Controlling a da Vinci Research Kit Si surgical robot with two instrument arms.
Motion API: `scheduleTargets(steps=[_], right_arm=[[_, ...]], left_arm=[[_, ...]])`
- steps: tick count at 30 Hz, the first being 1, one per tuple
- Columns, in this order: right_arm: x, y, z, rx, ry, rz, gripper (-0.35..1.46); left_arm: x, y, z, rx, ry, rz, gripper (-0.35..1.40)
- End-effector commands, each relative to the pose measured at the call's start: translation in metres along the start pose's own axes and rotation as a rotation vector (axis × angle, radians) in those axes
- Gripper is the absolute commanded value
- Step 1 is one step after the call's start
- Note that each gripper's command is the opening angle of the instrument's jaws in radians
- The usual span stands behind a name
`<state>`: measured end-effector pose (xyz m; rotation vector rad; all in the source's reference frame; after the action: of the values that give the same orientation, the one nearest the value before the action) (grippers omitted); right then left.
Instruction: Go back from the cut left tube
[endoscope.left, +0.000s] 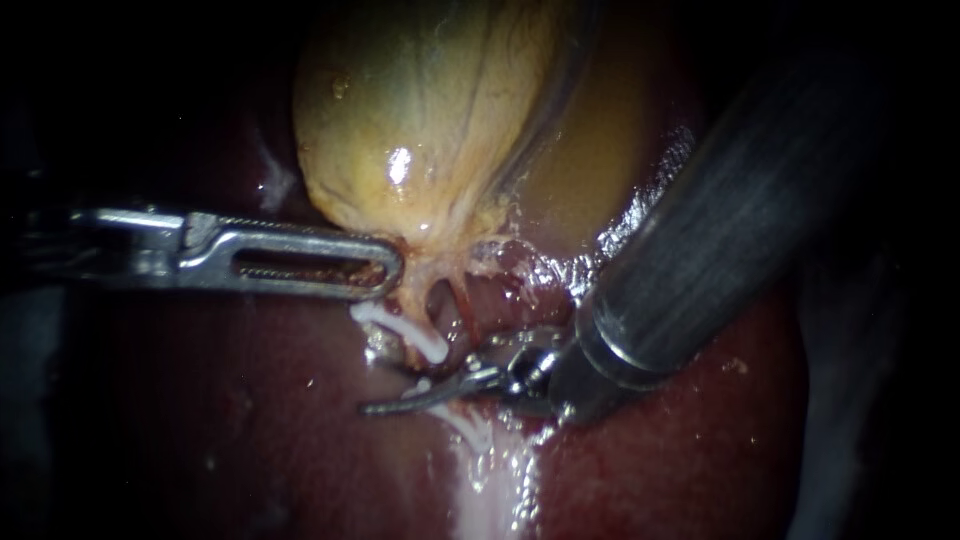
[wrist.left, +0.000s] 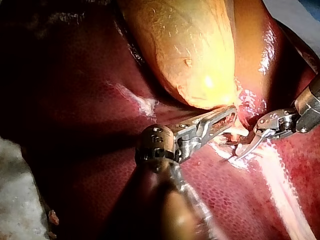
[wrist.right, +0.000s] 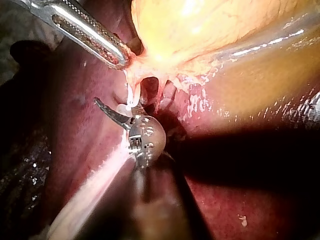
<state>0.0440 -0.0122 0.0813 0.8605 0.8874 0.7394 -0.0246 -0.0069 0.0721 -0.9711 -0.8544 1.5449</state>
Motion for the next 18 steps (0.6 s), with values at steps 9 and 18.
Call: scheduleTargets(steps=[9,18], right_arm=[[-0.0006,-0.0019,-0.0014,-0.007,0.005,-0.113,1.42],[-0.0010,-0.0028,-0.0064,-0.063,0.019,-0.308,1.43]], left_arm=[[0.0002,-0.0007,-0.0001,-0.003,-0.003,0.001,-0.35],[0.0003,-0.0010,-0.0003,-0.001,-0.001,0.001,-0.35]])
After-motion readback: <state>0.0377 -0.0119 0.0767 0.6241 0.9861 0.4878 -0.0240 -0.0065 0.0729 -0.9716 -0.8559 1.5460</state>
